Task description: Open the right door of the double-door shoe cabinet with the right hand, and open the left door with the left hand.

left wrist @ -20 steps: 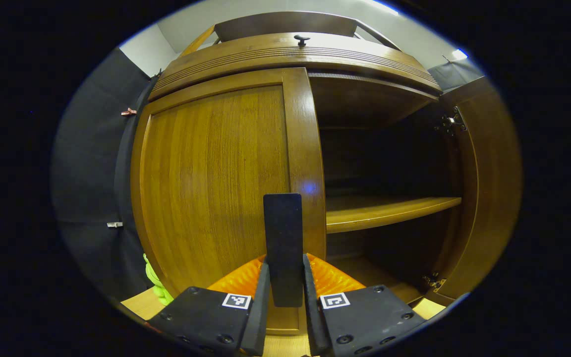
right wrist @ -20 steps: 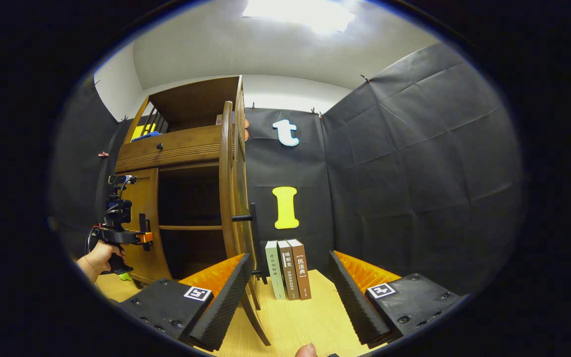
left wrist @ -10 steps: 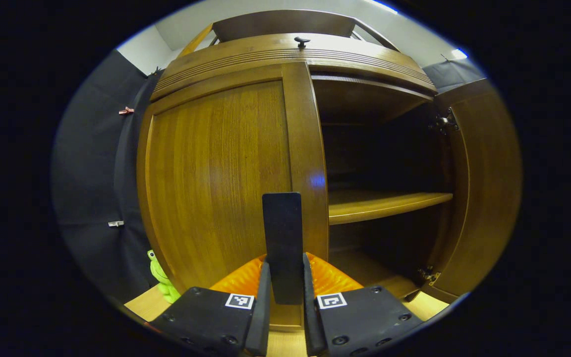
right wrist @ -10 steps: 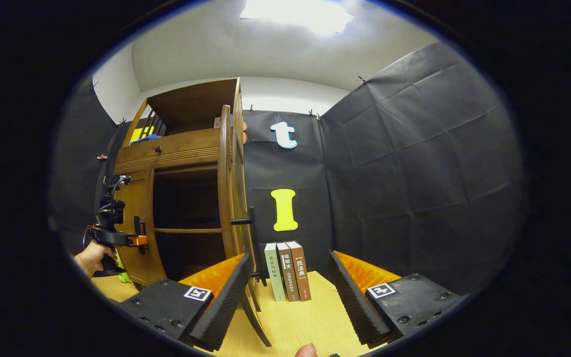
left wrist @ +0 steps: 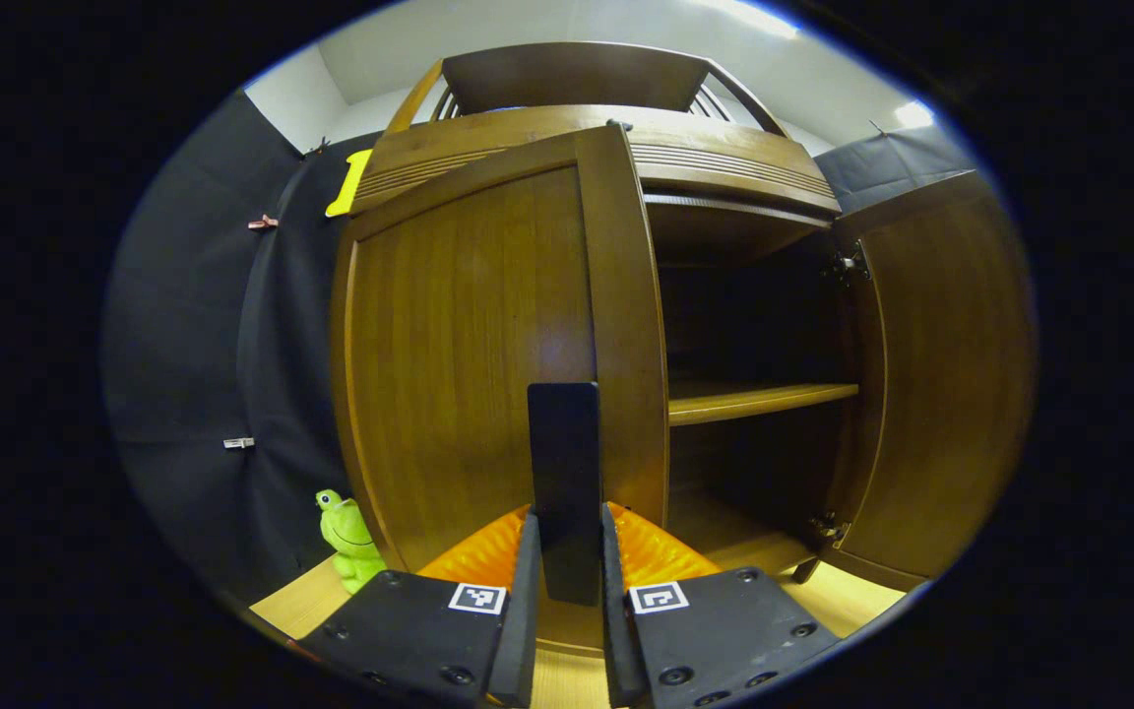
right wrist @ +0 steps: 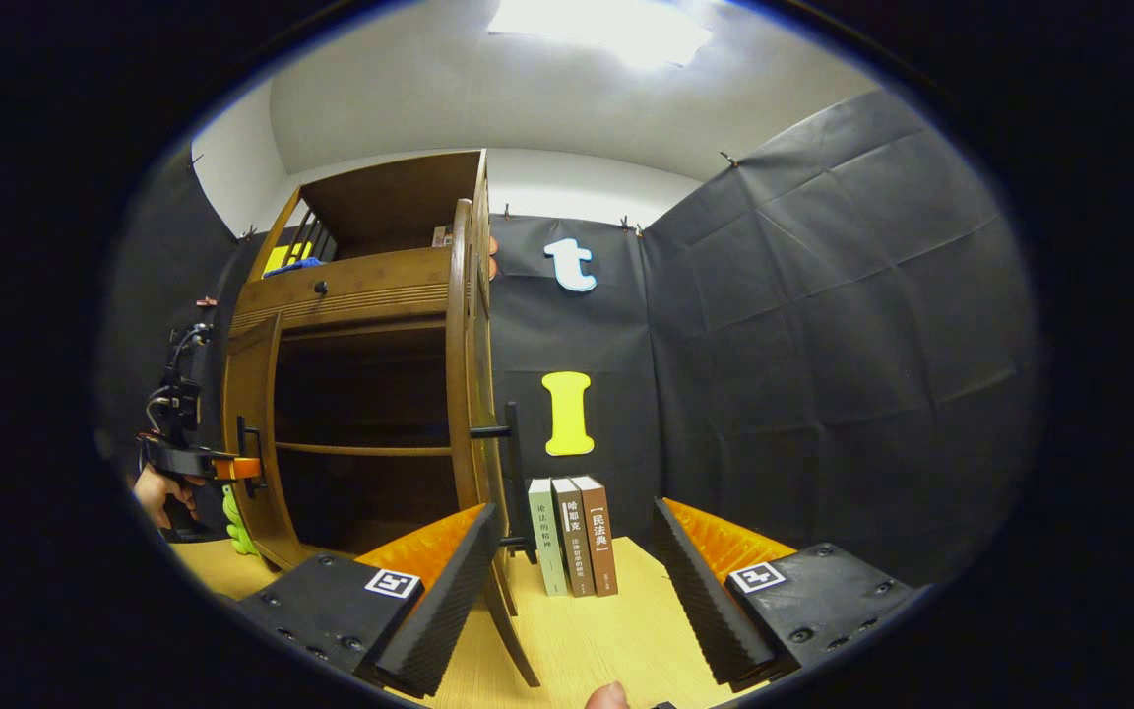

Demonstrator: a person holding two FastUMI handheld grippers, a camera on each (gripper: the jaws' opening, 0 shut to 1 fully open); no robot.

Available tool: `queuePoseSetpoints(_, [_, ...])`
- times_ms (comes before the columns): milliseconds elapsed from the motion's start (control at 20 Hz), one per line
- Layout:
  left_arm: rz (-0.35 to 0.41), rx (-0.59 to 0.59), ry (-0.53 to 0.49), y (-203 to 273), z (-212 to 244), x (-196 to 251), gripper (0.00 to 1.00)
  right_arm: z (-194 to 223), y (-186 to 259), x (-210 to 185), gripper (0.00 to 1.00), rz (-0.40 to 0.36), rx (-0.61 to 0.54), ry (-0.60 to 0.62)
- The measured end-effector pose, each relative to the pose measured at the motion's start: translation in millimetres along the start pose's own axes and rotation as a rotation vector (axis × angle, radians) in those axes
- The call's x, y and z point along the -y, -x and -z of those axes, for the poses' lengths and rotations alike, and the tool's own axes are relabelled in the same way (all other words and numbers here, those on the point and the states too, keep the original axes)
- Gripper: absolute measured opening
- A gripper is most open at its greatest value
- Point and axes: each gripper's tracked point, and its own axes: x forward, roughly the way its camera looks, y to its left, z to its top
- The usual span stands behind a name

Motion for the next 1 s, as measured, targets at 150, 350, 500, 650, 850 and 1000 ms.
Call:
queuePoseSetpoints(150, [-0.004, 0.005, -0.006, 18.8, 1.4, -9.9, 0.31, 3.2, 0.0, -5.2, 0.98, -0.01, -0.006, 0.015])
queuePoseSetpoints(350, [-0.022, 0.01, -0.006, 46.2, 3.4, -30.3, 0.3, 4.7, 1.1, -12.1, 0.98, -0.021, -0.006, 0.019])
queuePoseSetpoints(500, [-0.051, 0.02, -0.011, 64.9, 4.2, -47.5, 0.28, 6.7, 1.2, -18.3, 0.98, -0.03, -0.008, 0.022])
queuePoseSetpoints(650, [-0.075, 0.019, -0.016, 82.6, 6.3, -67.2, 0.27, 9.2, 2.4, -24.8, 0.98, -0.04, -0.01, 0.028])
queuePoseSetpoints(850, [-0.084, 0.021, -0.014, 100.6, 7.6, -82.4, 0.24, 10.3, 5.6, -37.5, 0.98, -0.063, -0.009, 0.046])
queuePoseSetpoints(1000, [-0.095, 0.025, -0.011, 109.3, 8.7, -95.0, 0.24, 13.6, 6.7, -45.8, 0.98, -0.079, -0.009, 0.059])
